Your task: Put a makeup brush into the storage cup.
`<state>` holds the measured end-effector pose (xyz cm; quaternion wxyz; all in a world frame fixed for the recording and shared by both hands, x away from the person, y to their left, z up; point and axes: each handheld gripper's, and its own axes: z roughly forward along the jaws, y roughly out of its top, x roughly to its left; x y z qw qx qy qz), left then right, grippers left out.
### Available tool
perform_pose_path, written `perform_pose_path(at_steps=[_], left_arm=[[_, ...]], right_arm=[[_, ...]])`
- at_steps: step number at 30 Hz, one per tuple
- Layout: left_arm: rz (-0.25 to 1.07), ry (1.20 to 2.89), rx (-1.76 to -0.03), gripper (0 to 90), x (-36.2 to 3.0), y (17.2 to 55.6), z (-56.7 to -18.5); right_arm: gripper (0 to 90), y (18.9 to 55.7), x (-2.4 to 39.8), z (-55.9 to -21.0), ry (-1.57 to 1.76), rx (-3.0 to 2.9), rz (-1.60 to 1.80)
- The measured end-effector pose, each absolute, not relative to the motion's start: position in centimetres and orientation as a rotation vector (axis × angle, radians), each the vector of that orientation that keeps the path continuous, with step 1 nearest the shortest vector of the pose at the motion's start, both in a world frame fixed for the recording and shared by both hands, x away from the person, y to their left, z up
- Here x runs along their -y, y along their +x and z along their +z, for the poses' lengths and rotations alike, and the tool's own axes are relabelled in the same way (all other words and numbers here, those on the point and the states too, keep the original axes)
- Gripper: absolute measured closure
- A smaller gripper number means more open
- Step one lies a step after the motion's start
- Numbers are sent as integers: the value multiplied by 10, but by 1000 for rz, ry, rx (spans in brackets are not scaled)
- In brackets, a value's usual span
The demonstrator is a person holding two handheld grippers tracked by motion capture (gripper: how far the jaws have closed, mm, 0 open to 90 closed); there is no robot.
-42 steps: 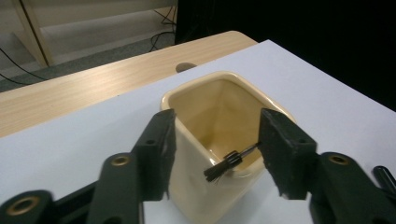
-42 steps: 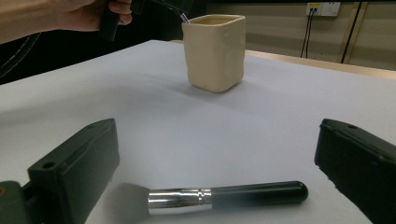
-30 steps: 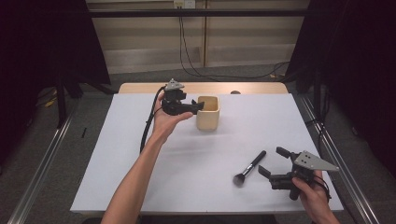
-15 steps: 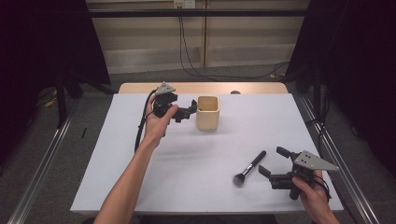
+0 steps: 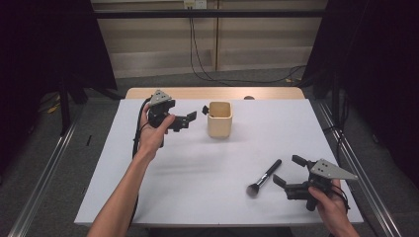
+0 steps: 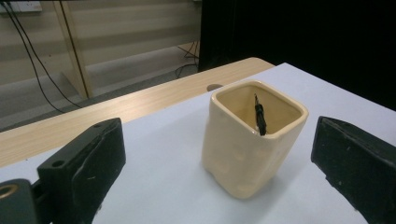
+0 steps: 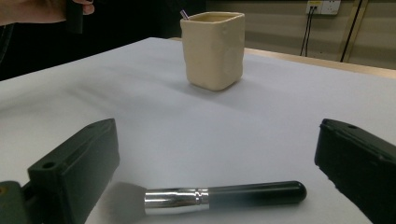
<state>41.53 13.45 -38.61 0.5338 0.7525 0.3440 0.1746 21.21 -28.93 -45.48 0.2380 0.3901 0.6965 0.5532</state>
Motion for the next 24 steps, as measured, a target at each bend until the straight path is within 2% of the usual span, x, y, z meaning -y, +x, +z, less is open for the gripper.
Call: perform_pose_path(at_steps=[24], left_arm=[[481, 1744, -801, 23, -163, 369, -389]], right_arm=[[0, 211, 292, -453, 1075, -1901, 1509]])
